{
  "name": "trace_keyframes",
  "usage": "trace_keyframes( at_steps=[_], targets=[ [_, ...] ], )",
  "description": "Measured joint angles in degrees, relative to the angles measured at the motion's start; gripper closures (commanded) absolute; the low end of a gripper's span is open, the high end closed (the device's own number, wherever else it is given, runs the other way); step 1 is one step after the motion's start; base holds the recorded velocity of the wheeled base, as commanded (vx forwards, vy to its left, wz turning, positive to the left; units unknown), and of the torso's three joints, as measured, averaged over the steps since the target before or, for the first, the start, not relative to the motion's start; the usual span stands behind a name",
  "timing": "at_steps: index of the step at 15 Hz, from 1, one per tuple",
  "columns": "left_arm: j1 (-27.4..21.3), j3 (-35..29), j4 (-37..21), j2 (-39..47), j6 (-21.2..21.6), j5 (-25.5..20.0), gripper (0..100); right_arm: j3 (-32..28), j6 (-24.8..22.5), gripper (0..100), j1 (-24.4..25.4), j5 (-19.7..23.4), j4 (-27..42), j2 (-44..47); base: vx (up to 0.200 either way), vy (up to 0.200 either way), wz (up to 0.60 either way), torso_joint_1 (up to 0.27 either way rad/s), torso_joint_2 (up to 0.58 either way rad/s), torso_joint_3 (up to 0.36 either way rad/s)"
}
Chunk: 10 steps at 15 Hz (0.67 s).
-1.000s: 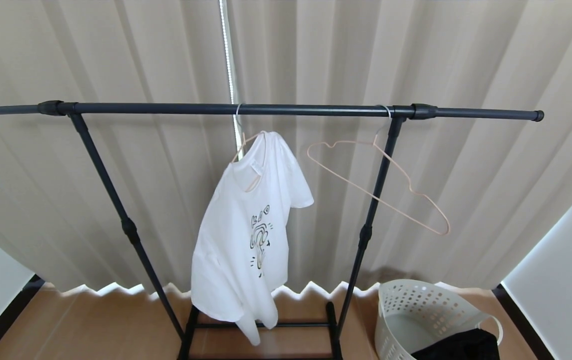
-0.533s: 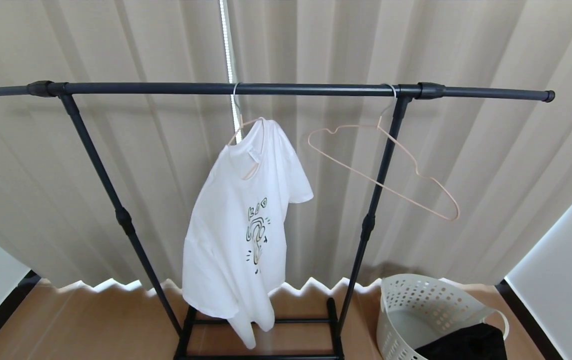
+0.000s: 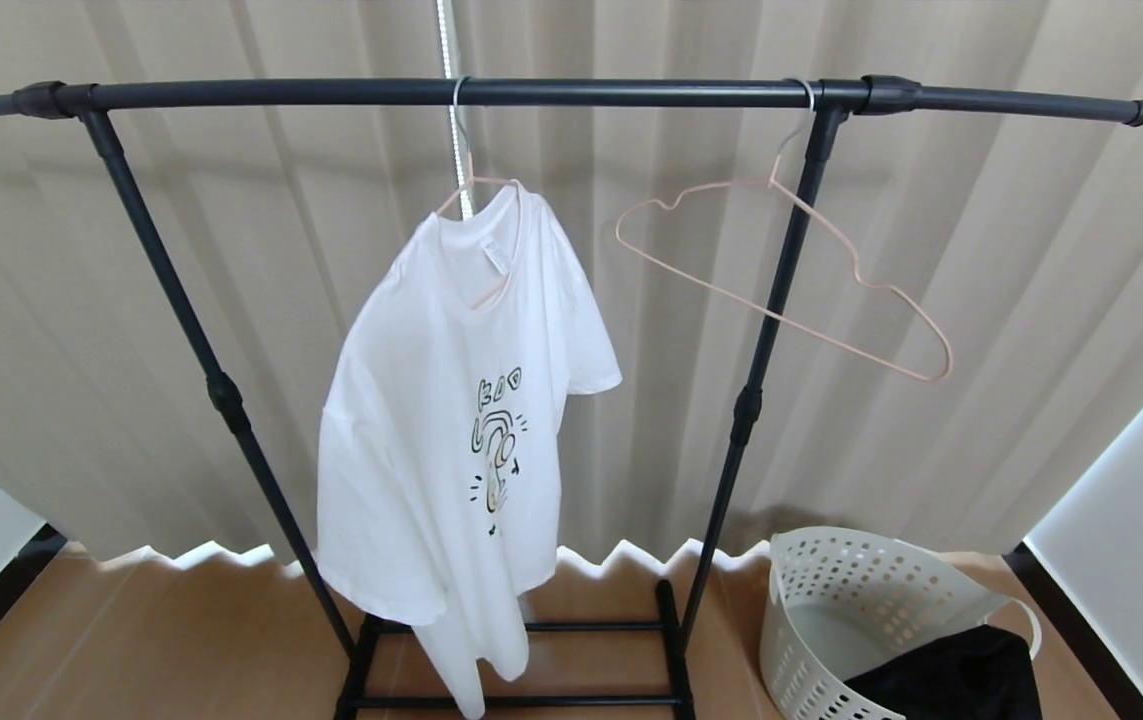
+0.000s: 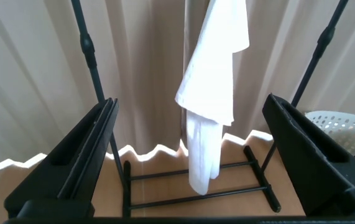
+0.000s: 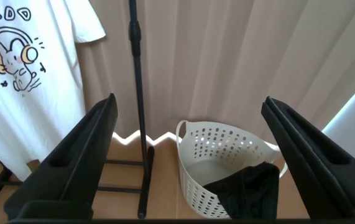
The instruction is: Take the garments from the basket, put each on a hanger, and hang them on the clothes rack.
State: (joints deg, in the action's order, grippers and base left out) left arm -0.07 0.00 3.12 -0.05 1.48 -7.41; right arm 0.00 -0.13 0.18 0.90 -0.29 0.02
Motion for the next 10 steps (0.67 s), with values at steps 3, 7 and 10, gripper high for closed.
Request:
trace_keyframes(
  at_steps=[3,7,10],
  targets=[
    [0.0,0.0,0.0,0.0,0.0,0.0,0,0.0,0.0,0,0.0,0.0,0.0,0.0,0.000,0.000,0.00,-0.191,0.52,0.321],
    [0.0,0.0,0.0,0.0,0.0,0.0,0,0.0,0.0,0,0.0,0.0,0.0,0.0,0.000,0.000,0.00,-0.175,0.50,0.332],
    [0.0,0.0,0.0,0.0,0.0,0.0,0,0.0,0.0,0,0.0,0.0,-0.1,0.0,0.000,0.000,0.00,-0.150,0.48,0.333]
  ],
)
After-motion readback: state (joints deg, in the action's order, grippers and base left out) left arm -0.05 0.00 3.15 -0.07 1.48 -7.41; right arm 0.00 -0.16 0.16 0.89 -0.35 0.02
